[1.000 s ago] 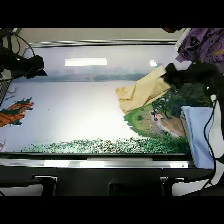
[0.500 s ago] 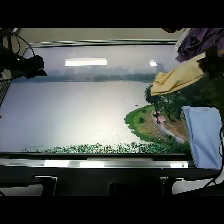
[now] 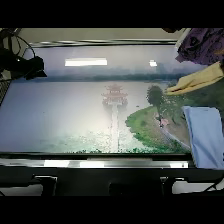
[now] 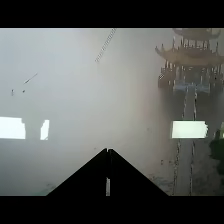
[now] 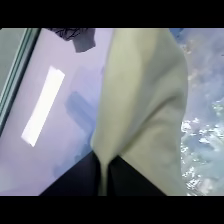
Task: Fold the clothes and pants, and hang the long-sleeved shirts on hangers.
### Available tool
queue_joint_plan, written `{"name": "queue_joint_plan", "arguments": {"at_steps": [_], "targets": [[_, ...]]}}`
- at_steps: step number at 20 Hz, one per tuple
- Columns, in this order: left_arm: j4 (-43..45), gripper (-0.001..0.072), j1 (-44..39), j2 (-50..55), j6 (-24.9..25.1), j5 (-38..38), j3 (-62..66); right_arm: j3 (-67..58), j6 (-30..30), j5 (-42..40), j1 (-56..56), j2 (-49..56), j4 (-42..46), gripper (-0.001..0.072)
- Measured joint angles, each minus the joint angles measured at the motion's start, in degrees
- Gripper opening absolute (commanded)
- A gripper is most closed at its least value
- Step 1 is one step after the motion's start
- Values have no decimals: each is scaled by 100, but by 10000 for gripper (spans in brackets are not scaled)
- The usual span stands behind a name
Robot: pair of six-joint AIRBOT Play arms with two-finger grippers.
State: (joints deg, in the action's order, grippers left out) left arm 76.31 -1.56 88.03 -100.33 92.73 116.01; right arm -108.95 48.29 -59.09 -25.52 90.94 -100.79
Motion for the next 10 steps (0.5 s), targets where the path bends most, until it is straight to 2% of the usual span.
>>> {"name": "queue_joint_plan", "arguments": {"at_steps": [5,10], "targets": [[-9,19,0,0,0,70,0,-2,-483,-638,0,-275,883,28],[-22,19,0,0,2,81,0,-4,-640,-1250,0,-494,1451,29]]}}
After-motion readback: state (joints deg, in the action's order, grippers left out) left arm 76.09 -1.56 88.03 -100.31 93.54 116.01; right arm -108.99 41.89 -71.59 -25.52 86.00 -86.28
